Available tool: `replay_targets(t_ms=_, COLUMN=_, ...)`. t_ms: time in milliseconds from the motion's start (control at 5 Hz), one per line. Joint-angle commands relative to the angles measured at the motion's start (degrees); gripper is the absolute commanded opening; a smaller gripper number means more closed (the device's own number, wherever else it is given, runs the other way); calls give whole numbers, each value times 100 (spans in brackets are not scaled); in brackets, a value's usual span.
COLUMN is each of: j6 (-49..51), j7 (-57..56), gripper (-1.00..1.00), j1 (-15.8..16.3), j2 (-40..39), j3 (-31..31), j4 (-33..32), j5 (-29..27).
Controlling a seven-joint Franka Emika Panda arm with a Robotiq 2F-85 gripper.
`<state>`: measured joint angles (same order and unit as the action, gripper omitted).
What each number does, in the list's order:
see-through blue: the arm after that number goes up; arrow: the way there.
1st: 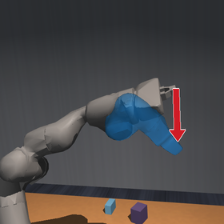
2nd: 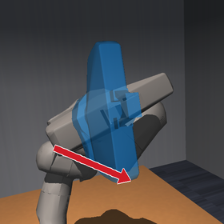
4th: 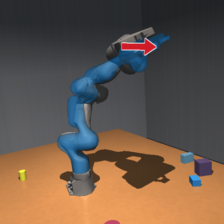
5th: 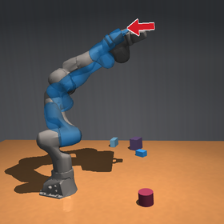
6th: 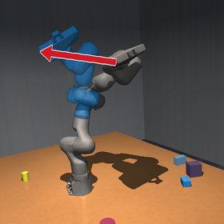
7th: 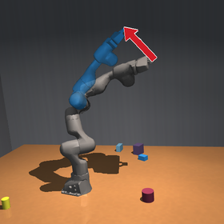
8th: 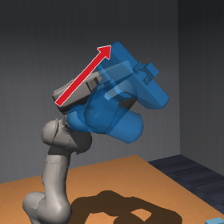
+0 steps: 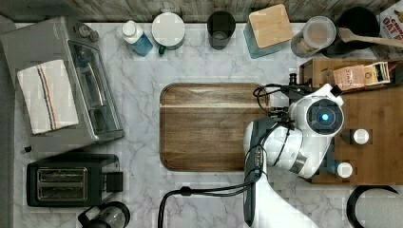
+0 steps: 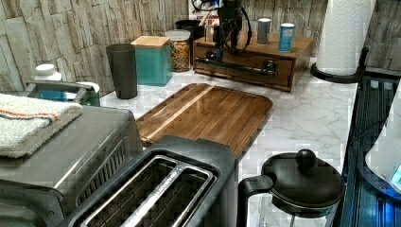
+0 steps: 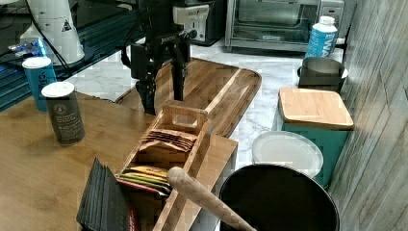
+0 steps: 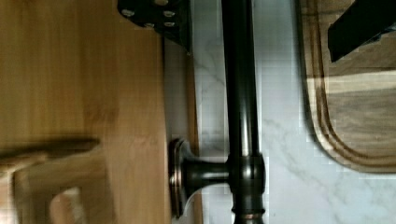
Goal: Open the drawer.
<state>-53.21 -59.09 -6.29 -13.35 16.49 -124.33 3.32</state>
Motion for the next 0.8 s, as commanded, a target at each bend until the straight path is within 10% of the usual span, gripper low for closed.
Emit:
replay_targets(t_ms=200, j6=-726, j7=-406, gripper=100, j1=-135, j2=-170, j3=-29, j4=-363, j5=-193)
replay_targets(t_ms=800, j6=-813, j7=-797, gripper=100, j1=-198, j2=-387, j3=-216, j4=-452, j5=-838)
